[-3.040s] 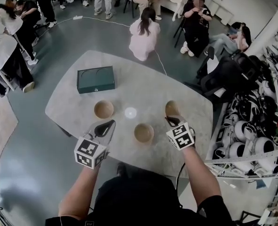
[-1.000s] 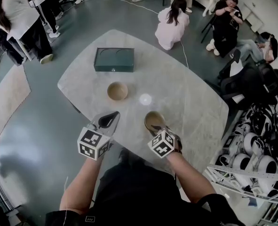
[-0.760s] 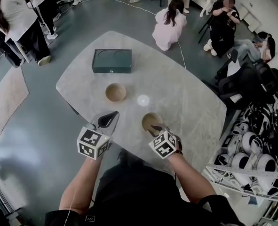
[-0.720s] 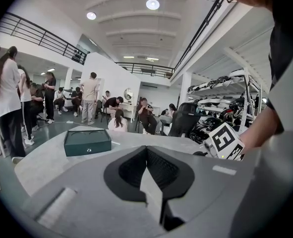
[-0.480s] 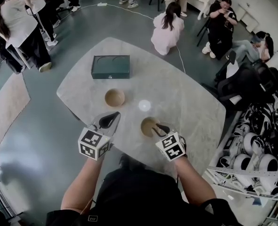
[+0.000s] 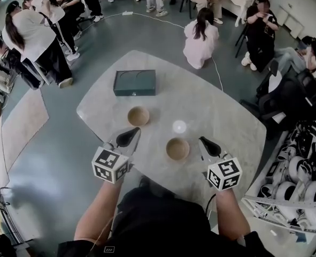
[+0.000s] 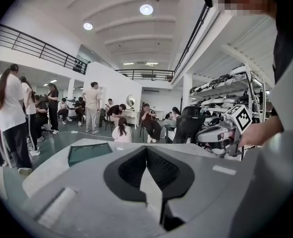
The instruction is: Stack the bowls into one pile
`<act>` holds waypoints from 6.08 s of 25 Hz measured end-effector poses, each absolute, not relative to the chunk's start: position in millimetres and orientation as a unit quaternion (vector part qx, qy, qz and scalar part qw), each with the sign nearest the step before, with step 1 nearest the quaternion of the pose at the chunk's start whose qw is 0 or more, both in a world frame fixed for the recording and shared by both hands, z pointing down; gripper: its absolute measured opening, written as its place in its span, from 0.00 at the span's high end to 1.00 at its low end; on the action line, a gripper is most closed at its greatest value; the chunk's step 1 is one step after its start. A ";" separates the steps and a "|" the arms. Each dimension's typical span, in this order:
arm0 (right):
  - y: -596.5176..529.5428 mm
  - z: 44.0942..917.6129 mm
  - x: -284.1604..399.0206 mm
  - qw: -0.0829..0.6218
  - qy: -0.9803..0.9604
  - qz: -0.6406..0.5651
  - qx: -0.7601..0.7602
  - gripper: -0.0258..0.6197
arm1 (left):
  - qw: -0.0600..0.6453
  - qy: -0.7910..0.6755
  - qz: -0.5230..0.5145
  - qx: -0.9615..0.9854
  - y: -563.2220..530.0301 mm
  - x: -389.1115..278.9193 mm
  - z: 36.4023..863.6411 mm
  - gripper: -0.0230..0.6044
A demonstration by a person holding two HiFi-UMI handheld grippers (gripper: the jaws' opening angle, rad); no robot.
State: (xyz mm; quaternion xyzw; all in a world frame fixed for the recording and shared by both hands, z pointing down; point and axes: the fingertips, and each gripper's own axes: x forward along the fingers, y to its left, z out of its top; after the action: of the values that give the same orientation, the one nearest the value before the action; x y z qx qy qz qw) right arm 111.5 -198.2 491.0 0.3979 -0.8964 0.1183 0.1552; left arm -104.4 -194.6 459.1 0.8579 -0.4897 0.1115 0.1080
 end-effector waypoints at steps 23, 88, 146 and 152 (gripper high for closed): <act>-186.8 448.7 -23.9 0.106 -0.826 0.122 0.540 0.95 | 0.054 -0.291 0.255 0.921 -236.7 -241.3 549.1 0.68; -153.6 452.7 48.5 0.100 -0.789 0.145 0.588 0.95 | 0.047 -0.226 0.366 0.901 -253.0 -176.4 613.6 0.93; -130.7 482.7 196.8 0.059 -0.817 0.186 0.543 0.95 | -0.039 -0.043 0.508 0.859 -133.0 68.1 657.1 0.92; -124.9 484.7 197.2 0.059 -0.818 0.187 0.542 0.95 | -0.045 -0.031 0.525 0.850 -132.5 73.8 670.6 0.92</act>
State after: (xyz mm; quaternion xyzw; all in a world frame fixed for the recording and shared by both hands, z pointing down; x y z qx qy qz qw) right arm 197.2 -124.9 484.7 0.5416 -0.8176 0.1866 0.0585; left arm 73.8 -132.5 670.6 0.8496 -0.0305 0.5246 -0.0446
